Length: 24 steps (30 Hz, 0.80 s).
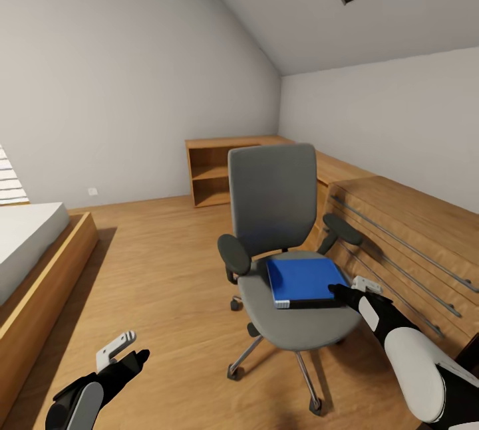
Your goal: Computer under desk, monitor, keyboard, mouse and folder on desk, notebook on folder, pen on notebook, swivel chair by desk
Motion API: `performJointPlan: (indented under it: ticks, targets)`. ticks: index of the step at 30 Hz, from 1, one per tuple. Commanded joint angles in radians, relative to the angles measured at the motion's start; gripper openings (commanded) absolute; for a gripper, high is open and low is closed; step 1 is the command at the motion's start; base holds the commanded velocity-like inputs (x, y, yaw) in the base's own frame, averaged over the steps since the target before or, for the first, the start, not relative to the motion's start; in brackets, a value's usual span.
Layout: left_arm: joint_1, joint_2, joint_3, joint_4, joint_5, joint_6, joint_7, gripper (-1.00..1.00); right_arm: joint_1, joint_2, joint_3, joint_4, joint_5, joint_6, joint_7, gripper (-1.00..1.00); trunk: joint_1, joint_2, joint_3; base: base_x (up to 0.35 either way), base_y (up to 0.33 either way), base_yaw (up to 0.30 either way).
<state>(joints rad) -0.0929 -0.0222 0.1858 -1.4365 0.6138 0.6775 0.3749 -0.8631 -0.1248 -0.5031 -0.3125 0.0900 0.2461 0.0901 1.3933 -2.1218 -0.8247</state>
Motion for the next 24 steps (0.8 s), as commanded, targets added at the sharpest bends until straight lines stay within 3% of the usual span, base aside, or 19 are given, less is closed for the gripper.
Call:
performJointPlan:
  ticks: [1,24]
  targets:
    - [-0.001,-0.001,0.001,-0.001,0.011,0.004,0.008,1.00,-0.001,0.001,-0.008,-0.002,0.010,0.005,0.007,1.00,-0.004,0.007,0.002,0.000,0.000,0.000]
    - [-0.001,-0.001,0.001,-0.001,0.011,0.002,0.009,1.00,-0.001,0.002,-0.008,-0.001,0.027,0.004,0.008,1.00,-0.092,0.168,0.074,0.000,0.000,0.000]
